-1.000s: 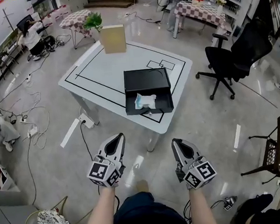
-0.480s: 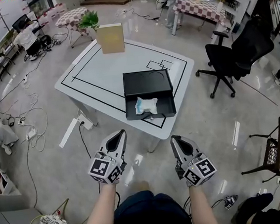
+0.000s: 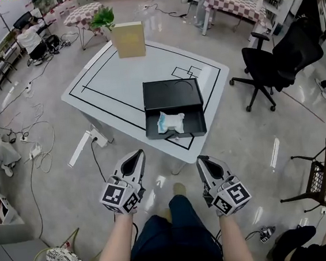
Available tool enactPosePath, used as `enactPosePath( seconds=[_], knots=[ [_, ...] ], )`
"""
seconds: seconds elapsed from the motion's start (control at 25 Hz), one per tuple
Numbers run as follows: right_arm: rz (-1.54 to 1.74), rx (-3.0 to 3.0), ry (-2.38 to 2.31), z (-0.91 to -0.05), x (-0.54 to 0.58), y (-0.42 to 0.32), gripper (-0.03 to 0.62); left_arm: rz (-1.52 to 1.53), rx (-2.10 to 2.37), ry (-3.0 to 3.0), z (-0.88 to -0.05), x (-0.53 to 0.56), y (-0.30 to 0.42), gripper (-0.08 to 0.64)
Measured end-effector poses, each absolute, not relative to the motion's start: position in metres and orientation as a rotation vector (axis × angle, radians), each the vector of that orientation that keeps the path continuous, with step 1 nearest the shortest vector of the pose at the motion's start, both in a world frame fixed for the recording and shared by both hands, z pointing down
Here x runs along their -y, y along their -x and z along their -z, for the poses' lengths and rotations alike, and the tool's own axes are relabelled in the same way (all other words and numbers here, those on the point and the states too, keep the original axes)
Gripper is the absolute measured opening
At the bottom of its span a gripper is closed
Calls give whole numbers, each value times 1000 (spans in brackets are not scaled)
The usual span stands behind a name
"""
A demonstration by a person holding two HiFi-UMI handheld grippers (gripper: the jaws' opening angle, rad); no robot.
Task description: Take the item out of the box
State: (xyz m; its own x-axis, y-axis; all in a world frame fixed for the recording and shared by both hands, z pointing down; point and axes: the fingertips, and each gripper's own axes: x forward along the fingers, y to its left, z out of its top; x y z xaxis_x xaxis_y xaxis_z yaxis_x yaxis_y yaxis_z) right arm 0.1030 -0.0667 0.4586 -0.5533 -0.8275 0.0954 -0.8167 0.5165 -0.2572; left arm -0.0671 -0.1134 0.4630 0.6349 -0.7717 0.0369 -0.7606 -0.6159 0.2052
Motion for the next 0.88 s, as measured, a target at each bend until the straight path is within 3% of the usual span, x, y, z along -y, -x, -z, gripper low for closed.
enactPosePath(
  seconds=[0.88],
  knots=[
    [346,-3217,1293,-499,183,-73,6,35,1339,-2579,-499,195,56,8]
  ],
)
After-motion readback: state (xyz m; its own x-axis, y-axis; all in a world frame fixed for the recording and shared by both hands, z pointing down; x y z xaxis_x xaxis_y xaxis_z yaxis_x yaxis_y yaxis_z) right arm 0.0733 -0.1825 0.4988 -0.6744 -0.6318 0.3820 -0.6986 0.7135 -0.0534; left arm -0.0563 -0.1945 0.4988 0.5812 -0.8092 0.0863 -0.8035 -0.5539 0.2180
